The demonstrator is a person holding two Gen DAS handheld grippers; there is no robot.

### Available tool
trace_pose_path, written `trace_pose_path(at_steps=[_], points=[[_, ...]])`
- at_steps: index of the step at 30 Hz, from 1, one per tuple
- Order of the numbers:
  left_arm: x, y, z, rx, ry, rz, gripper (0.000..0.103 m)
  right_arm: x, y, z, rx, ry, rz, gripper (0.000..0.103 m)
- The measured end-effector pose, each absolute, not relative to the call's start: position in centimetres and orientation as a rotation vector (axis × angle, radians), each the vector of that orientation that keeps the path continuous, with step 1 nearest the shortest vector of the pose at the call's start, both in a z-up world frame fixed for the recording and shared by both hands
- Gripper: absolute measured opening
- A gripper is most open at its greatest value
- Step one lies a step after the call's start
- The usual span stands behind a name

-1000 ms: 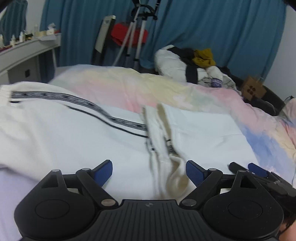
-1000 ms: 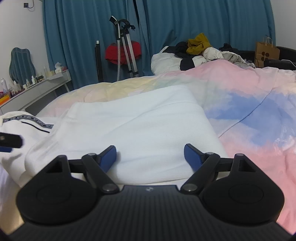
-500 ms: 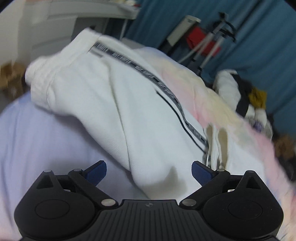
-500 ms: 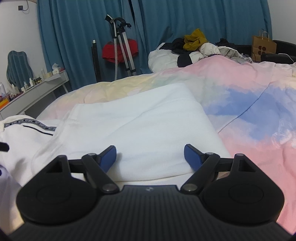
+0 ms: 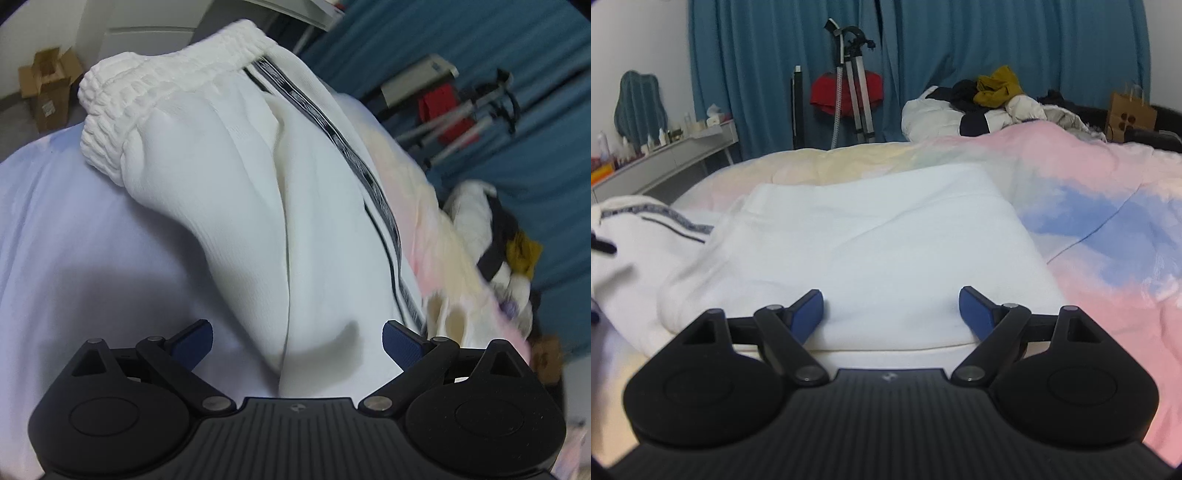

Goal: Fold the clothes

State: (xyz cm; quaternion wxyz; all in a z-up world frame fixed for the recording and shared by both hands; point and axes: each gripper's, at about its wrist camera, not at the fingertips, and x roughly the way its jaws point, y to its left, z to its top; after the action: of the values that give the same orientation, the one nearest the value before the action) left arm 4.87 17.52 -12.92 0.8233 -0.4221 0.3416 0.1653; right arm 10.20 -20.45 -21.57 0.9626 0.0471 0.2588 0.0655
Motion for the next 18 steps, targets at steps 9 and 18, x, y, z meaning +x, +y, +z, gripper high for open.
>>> trace_pose_path(at_steps=[9,18], points=[[5.7,25.6,-15.0,-1.172,0.537,0.489,0.09,9.9,-20.7,-21.0,0.098,0.538,0.118,0.081],[6.8,26.5,-13.7,-0.985,0.448,0.536,0.032,10.5,-20.5,-21.7,0.064,0.553,0.108,0.082]])
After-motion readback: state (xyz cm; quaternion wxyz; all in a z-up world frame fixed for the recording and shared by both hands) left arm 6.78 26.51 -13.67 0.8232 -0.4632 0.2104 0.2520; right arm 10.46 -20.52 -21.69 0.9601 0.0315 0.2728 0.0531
